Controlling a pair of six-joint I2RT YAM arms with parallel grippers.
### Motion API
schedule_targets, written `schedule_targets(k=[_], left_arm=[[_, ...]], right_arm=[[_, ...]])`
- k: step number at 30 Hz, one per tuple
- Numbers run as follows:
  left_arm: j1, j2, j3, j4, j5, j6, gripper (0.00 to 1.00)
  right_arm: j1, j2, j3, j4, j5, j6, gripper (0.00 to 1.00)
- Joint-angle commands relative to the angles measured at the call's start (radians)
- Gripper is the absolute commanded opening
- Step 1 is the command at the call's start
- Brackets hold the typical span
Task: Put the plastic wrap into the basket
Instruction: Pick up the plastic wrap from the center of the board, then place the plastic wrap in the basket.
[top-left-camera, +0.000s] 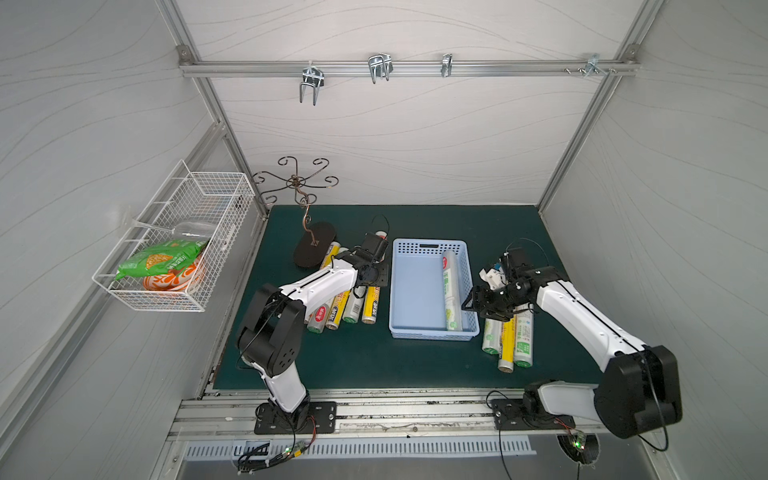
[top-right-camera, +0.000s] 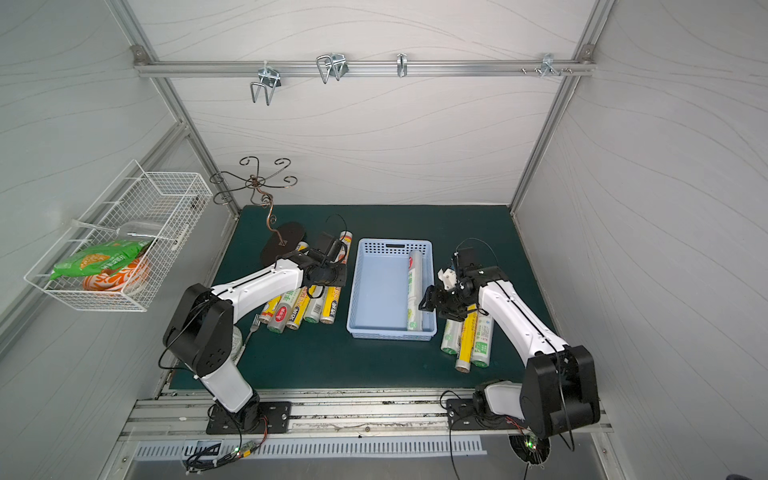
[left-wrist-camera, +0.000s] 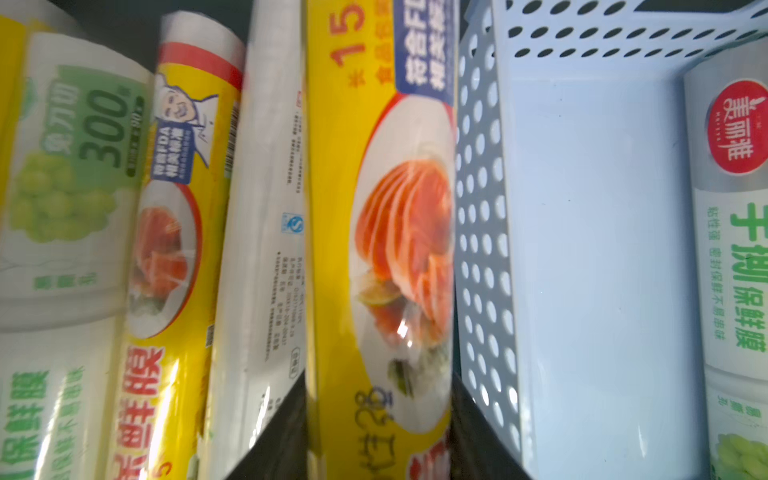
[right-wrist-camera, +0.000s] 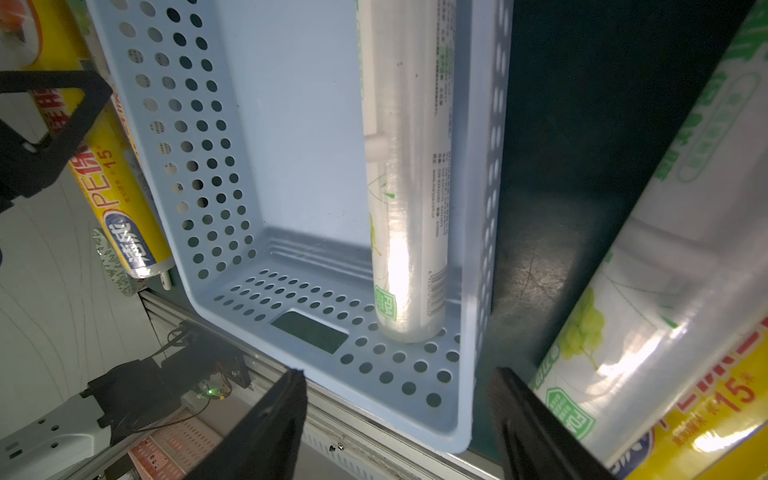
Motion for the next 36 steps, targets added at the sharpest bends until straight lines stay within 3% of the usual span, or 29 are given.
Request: schedule_targets(k=[1,9,18,36], left_arm=[[-0.004,-0.048,0.047,-0.067,-0.034,-0.034,0.22],[-0.011,-0.102,0.129,-0.138,0.097,-0.121,0.22],[-0.088,-0.107,0.221,-0.148,0.138,-0.239,0.22],[-0.249,0.088,0.324,-0.034,0.149,-0.387,0.22]], right_arm=[[-0.006,-0.033,0.012,-0.029,-0.008,0.014,0.74],[-0.006,-0.047,0.016,-0.041,-0.001,0.013,0.74],[-0.009,-0.071,0.023,-0.078,0.037,-0.01,0.74],[-0.054,-0.096,0.006,-0.069,0.026,-0.015,0.74]])
